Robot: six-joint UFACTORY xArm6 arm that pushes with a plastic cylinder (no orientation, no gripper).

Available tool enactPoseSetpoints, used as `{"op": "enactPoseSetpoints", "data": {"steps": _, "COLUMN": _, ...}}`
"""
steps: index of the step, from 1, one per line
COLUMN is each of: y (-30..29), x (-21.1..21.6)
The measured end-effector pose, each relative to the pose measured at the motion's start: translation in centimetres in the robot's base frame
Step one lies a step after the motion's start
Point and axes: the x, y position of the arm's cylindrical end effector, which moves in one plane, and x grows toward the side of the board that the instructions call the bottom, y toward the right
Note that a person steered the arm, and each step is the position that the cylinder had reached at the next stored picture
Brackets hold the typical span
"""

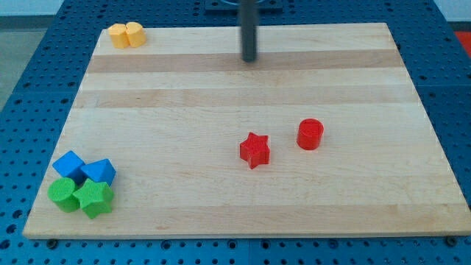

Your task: Push the red circle above the triangle

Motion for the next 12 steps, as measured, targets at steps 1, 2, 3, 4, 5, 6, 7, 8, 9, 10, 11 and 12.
{"op": "enactPoseSetpoints", "data": {"steps": 1, "y": 8.4, "x": 7.3}}
{"op": "enactPoseSetpoints", "data": {"steps": 2, "y": 15.3, "x": 14.8}}
{"op": "enactPoseSetpoints", "data": {"steps": 3, "y": 17.3, "x": 17.9}}
{"op": "enactPoseSetpoints", "data": {"steps": 4, "y": 14.1, "x": 17.6}}
{"op": "enactPoseSetpoints", "data": {"steps": 5, "y": 7.6, "x": 16.3}}
{"op": "enactPoseSetpoints", "data": {"steps": 6, "y": -0.7, "x": 15.3}}
{"op": "enactPoseSetpoints", "data": {"steps": 7, "y": -6.2, "x": 14.6}}
{"op": "enactPoseSetpoints", "data": {"steps": 8, "y": -5.8, "x": 14.7}}
{"op": "enactPoseSetpoints", "data": {"steps": 9, "y": -9.0, "x": 16.5}}
{"op": "enactPoseSetpoints", "data": {"steps": 10, "y": -16.4, "x": 15.7}}
{"op": "enactPoseSetpoints", "data": {"steps": 11, "y": -22.8, "x": 12.2}}
{"op": "enactPoseSetpoints", "data": {"steps": 12, "y": -23.5, "x": 12.1}}
